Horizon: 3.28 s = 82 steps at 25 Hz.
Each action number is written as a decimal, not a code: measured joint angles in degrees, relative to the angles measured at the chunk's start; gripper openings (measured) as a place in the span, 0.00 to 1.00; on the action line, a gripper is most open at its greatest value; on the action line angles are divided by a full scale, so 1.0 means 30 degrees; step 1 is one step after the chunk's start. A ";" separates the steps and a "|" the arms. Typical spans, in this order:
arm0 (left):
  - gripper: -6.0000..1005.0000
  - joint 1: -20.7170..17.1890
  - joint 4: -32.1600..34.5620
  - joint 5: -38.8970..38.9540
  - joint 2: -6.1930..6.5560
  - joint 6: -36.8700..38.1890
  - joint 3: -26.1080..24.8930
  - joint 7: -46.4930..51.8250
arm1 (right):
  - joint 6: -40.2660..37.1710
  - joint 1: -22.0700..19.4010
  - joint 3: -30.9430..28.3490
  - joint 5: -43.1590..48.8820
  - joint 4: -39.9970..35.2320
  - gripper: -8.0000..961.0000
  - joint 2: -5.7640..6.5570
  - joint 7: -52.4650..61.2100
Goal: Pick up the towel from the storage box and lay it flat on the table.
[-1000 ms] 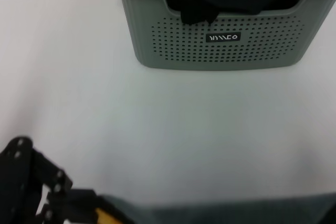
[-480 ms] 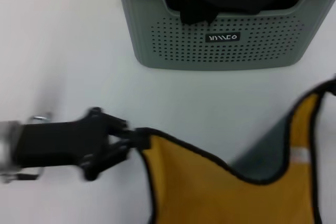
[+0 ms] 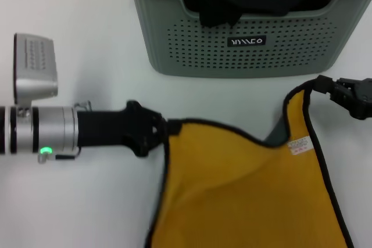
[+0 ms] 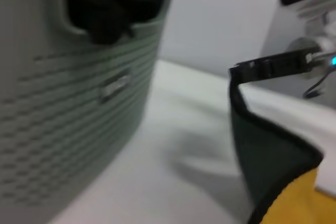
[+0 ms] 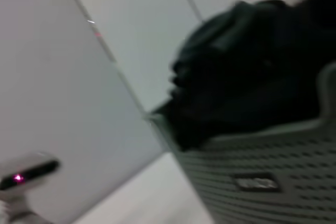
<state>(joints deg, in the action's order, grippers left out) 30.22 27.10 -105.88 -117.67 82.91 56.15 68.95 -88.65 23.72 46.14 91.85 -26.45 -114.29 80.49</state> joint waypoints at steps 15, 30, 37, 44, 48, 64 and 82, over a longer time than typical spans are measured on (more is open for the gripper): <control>0.10 0.1712 0.1915 -0.2920 -0.0713 -0.7266 0.0171 -0.0082 | 0.6045 0.1294 0.1975 0.0032 0.0166 0.05 -0.0478 -0.0188; 0.13 0.1656 0.1948 -0.2805 -0.0911 -0.8949 0.0326 -0.0503 | 0.7328 0.1364 0.1933 -0.0394 0.0165 0.05 -0.0645 -0.0492; 0.14 0.1494 0.1950 -0.2734 -0.0944 -0.9142 0.0952 -0.0677 | 0.6736 0.1375 0.2371 -0.0694 0.0203 0.06 -0.0564 -0.0706; 0.16 0.0687 0.2162 -0.0849 -0.0942 -0.9405 0.1388 -0.0690 | 0.5642 0.0626 0.2266 -0.1271 0.0026 0.20 -0.0586 -0.0655; 0.26 -0.0301 0.3067 0.0251 -0.0882 -0.9232 0.1964 -0.0660 | 0.3878 -0.0379 0.2207 -0.1817 -0.0651 0.40 -0.0450 -0.0741; 0.73 -0.4203 0.3875 0.4658 -0.0746 0.3291 0.1389 -0.0686 | -0.7986 -0.1584 0.2422 -0.1707 -0.2770 0.83 -0.0107 -0.3465; 0.74 -0.5225 0.2246 0.6425 -0.0748 0.8706 0.1492 -0.3880 | -1.1339 -0.1722 0.2450 -0.0505 -0.4774 0.89 0.0120 -0.3893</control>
<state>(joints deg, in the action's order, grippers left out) 14.54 33.83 -86.61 -119.91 109.02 60.63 57.31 -122.66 18.56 53.49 90.33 -40.77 -113.93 68.81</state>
